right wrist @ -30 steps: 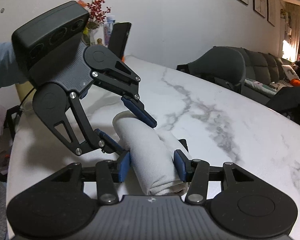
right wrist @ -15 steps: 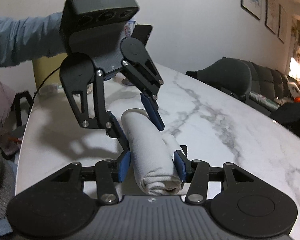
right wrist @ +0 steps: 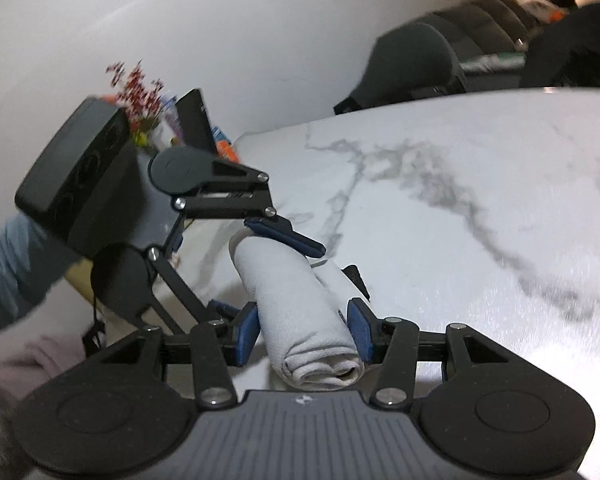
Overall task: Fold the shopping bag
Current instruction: 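Grip the roll with both grippers and turn it upright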
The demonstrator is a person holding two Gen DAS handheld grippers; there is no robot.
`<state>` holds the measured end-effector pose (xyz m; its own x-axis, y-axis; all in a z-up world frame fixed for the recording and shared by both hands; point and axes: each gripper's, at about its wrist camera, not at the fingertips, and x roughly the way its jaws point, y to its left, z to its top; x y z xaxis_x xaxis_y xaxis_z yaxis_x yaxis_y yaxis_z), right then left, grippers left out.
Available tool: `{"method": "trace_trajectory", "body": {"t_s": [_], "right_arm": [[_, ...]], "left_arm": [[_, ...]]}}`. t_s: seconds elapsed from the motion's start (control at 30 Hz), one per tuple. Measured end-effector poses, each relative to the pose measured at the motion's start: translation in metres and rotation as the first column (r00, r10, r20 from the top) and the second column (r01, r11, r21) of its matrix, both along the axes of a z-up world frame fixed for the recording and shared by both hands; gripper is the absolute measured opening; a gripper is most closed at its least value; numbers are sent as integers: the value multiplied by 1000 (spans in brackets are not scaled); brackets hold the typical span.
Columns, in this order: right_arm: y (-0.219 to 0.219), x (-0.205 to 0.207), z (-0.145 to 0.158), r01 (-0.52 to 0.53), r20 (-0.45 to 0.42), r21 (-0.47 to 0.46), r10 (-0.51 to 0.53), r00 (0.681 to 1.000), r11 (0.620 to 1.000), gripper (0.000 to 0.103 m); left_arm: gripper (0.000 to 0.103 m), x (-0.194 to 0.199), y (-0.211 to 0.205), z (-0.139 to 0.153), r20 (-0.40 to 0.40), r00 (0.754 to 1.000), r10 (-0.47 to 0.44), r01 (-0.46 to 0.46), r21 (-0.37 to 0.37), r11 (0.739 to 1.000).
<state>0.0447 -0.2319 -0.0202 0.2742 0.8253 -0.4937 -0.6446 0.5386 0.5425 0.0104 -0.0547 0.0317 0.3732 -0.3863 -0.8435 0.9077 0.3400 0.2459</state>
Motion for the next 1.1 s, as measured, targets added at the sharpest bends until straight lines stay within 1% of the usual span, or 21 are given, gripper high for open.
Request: {"method": "trace_trajectory", "body": {"t_s": [0.1, 0.13, 0.2, 0.23, 0.27, 0.3, 0.37, 0.4, 0.5, 0.57, 0.6, 0.67, 0.77, 0.83, 0.87, 0.9, 0.93, 0.97, 1.0, 1.03, 1.1], "right_arm": [[-3, 7, -1, 24, -71, 31, -22, 997, 999, 48], [-4, 9, -1, 28, -81, 36, -25, 996, 999, 48], [-3, 8, 3, 36, -61, 27, -35, 998, 999, 49], [-3, 7, 5, 50, -47, 27, -49, 998, 998, 51], [-4, 6, 8, 80, -42, 44, -78, 996, 996, 54], [-7, 5, 10, 123, -45, 69, -120, 992, 990, 54], [-16, 1, 14, 224, -30, 113, -222, 975, 968, 55], [-21, -4, 16, 275, -15, 131, -275, 961, 953, 56], [-34, -21, 20, 408, -12, 187, -413, 911, 894, 66], [-37, -34, 18, 453, -40, 230, -456, 889, 862, 74], [-36, -40, 17, 466, -56, 247, -468, 882, 849, 75], [-28, -49, 12, 490, -91, 255, -483, 871, 834, 76], [-7, -55, 5, 505, -117, 238, -491, 863, 830, 76], [4, -56, 3, 497, -121, 241, -482, 868, 834, 76], [8, -58, 3, 495, -120, 254, -481, 869, 831, 78], [9, -60, 3, 492, -111, 270, -481, 870, 828, 77], [11, -62, 6, 483, -100, 280, -476, 874, 829, 72], [11, -63, 8, 472, -96, 296, -466, 880, 831, 64], [12, -64, 9, 462, -98, 311, -455, 885, 831, 62], [14, -65, 10, 453, -95, 318, -448, 889, 833, 58], [19, -66, 11, 443, -81, 317, -441, 894, 839, 55]], "left_arm": [[57, 3, 0, 0, -12, 1000, 23, -24, -21, 999], [57, 4, 1, 0, -15, 999, 33, -33, -30, 999], [56, 4, 2, 0, -27, 997, 73, -74, -53, 996], [55, 3, 3, -1, -31, 994, 109, -111, -70, 991], [54, 0, 3, -2, -31, 988, 149, -151, -93, 984], [53, -2, 4, -3, -33, 983, 182, -185, -115, 976], [51, -4, 11, -3, -64, 960, 271, -278, -183, 943], [50, -4, 15, -4, -84, 945, 316, -327, -217, 920], [48, 0, 32, -4, -180, 879, 442, -478, -320, 818], [48, 0, 42, -5, -234, 836, 497, -549, -378, 746], [48, -1, 46, -5, -254, 819, 515, -574, -401, 714], [47, -3, 54, -5, -294, 785, 546, -618, -444, 649], [47, -13, 61, -5, -334, 754, 565, -651, -493, 577], [46, -23, 63, -3, -367, 767, 526, -637, -529, 560], [43, -29, 64, -1, -367, 783, 502, -618, -549, 563], [41, -35, 64, 1, -355, 805, 476, -590, -564, 577], [40, -42, 63, 4, -330, 825, 458, -561, -572, 599], [39, -48, 62, 8, -298, 843, 447, -533, -570, 625], [39, -52, 62, 9, -287, 853, 436, -518, -569, 639], [38, -55, 64, 11, -286, 856, 431, -513, -570, 642], [39, -57, 68, 13, -290, 855, 431, -516, -566, 643]]}}
